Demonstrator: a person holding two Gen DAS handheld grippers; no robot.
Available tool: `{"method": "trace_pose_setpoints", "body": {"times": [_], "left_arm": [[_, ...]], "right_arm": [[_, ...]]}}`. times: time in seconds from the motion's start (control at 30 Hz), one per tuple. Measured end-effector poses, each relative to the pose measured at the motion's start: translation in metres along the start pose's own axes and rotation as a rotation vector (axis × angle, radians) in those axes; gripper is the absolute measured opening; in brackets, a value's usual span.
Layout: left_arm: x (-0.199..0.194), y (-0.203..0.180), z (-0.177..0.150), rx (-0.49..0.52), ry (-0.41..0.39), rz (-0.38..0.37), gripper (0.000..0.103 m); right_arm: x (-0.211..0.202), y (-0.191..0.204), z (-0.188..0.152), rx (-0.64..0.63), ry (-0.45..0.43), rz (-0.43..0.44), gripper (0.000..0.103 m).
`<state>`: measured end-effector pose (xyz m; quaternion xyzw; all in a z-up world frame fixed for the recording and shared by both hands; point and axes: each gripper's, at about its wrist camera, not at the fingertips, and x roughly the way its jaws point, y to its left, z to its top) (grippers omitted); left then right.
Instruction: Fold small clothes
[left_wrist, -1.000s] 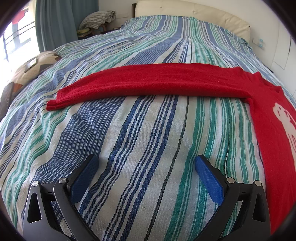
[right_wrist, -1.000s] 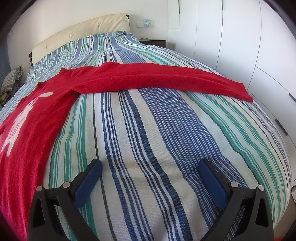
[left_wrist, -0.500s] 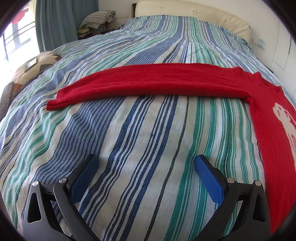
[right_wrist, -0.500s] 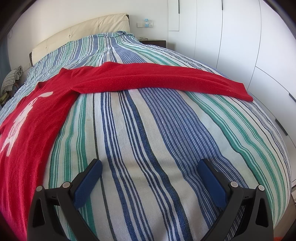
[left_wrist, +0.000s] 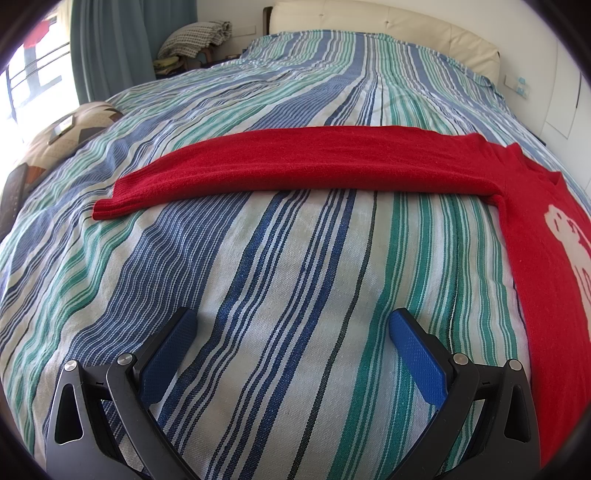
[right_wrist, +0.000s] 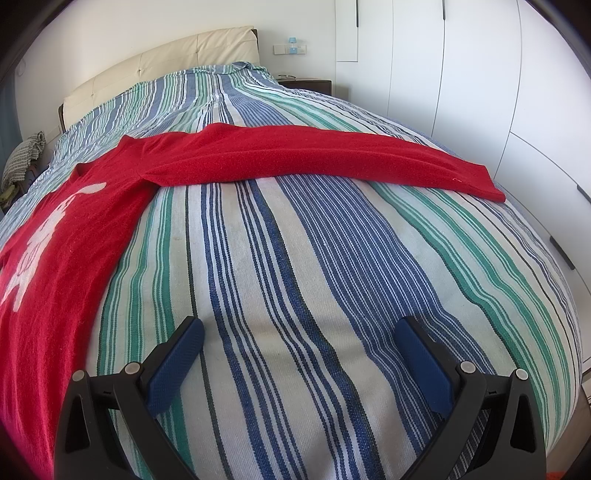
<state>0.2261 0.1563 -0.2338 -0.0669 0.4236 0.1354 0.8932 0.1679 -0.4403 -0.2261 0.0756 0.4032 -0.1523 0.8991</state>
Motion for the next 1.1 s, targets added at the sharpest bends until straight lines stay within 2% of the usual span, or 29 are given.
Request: {"method": "trace_pose_setpoints", "body": {"times": [1.1], "left_arm": [[-0.0002,0.0001,0.0,0.0,0.0,0.0,0.103]], "right_arm": [[-0.0015,-0.0015,0.0012,-0.001,-0.002,0.002,0.102]]}}
